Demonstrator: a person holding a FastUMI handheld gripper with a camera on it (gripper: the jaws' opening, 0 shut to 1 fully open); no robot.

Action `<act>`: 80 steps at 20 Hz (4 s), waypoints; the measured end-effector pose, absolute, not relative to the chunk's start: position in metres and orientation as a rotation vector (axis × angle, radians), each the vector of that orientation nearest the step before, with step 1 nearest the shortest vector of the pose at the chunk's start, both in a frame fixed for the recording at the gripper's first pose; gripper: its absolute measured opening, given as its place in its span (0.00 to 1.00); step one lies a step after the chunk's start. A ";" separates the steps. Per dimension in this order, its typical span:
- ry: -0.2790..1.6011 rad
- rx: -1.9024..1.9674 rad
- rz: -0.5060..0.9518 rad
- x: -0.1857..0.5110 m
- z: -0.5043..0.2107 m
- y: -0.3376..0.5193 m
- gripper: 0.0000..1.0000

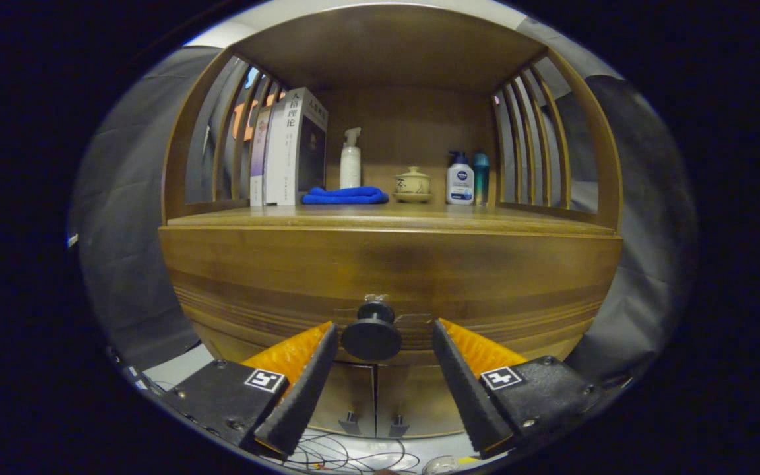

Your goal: Pull open the drawer, take out the items inside it, and place them on the countertop above the cabinet.

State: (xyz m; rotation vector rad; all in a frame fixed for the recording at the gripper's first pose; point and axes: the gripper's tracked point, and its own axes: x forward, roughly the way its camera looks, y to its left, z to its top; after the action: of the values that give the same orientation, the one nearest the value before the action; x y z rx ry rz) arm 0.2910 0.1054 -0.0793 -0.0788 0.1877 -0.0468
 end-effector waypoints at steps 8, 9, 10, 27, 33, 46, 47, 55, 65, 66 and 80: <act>0.186 -0.095 -0.033 0.294 -0.080 0.116 0.52; 0.184 -0.093 -0.045 0.293 -0.081 0.115 0.52; 0.183 -0.087 -0.044 0.293 -0.080 0.115 0.51; 0.201 -0.097 -0.049 0.292 -0.083 0.118 0.35; 0.205 -0.096 -0.040 0.252 -0.087 0.121 0.35; 0.252 -0.039 -0.004 0.163 -0.100 0.128 0.35; 0.240 -0.036 0.005 0.158 -0.099 0.130 0.35; 0.244 -0.031 0.013 0.141 -0.104 0.135 0.35; 0.241 -0.030 0.010 0.136 -0.105 0.136 0.35; 0.242 -0.031 0.010 0.136 -0.105 0.136 0.35; 0.049 -0.123 -0.068 0.114 -0.041 0.122 0.92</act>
State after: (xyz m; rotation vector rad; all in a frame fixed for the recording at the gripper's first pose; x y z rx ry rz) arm 0.1143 0.1219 -0.0406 -0.1229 0.0489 -0.0682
